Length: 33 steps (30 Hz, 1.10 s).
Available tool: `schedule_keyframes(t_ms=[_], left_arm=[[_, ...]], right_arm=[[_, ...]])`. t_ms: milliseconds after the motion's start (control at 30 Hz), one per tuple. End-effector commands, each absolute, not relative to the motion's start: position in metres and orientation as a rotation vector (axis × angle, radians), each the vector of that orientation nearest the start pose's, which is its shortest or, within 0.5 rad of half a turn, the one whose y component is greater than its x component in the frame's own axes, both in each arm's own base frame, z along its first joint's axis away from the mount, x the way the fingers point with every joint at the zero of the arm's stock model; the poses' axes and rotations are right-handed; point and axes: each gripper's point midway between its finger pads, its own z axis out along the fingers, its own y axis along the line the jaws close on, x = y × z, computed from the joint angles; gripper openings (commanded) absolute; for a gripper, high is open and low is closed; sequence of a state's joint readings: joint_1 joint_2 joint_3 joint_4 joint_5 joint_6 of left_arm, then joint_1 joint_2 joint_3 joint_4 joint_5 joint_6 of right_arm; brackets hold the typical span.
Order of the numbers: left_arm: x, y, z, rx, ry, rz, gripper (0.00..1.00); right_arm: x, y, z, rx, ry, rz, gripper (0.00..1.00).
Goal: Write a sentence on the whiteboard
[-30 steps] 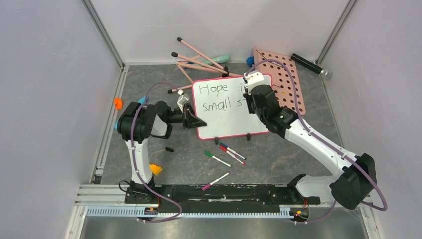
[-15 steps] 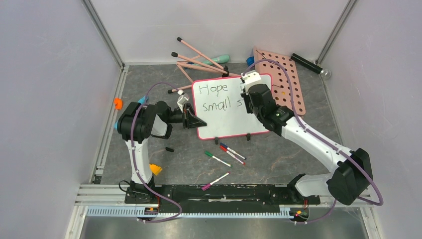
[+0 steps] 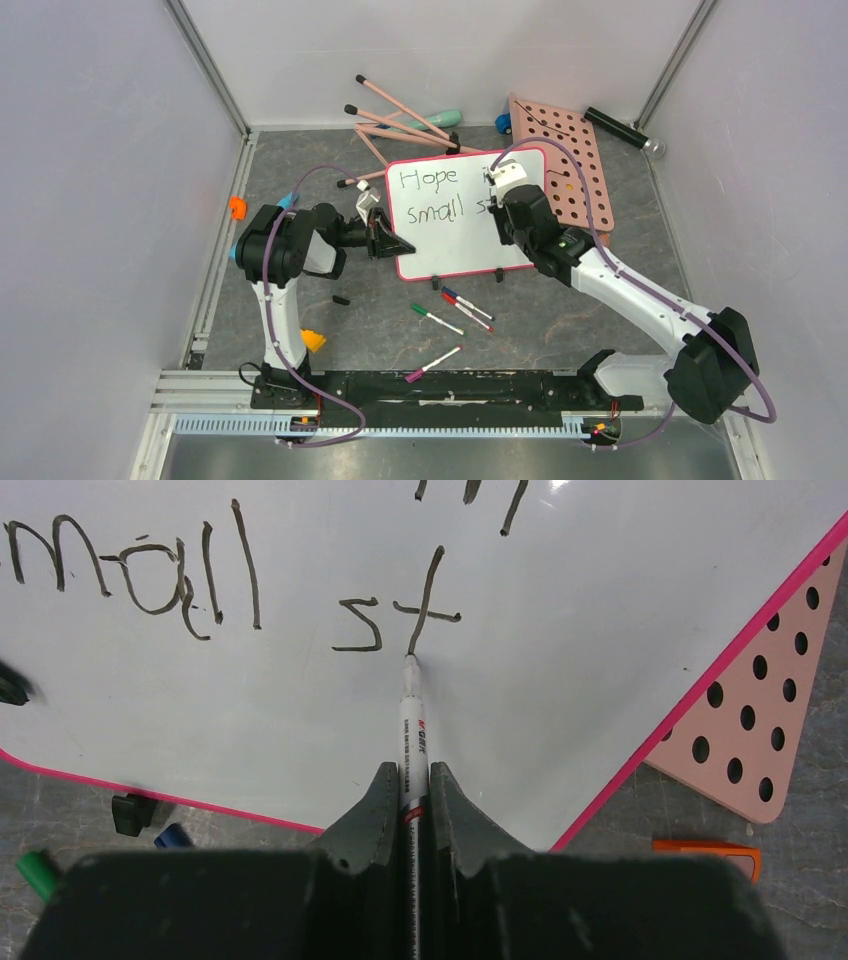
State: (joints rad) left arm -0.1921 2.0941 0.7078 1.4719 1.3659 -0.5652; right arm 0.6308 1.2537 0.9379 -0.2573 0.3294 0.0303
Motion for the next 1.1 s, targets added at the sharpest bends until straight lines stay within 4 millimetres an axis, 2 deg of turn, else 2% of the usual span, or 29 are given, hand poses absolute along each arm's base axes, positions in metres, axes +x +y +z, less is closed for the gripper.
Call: schedule_keyframes(t_ms=[0,333,433,1067], left_arm=[[0.3,-0.242,0.086,1.077,1.397,-1.491,0.16],[0.3,-0.242,0.086,1.077,1.397,-1.491,0.16],[0.3,-0.242,0.086,1.077,1.397,-1.491,0.16],[0.3,-0.242,0.086,1.078,1.396,-1.492,0.16]], right_arm=[[0.331,0.167,0.193,-0.403,2.034,0.034,0.0],[0.338,0.167,0.237,-0.352,1.945,0.051,0.0],[0.337,0.163,0.242,-0.337,1.928,0.041,0.0],[0.343,0.159,0.21,-0.351,2.002,-0.018,0.0]])
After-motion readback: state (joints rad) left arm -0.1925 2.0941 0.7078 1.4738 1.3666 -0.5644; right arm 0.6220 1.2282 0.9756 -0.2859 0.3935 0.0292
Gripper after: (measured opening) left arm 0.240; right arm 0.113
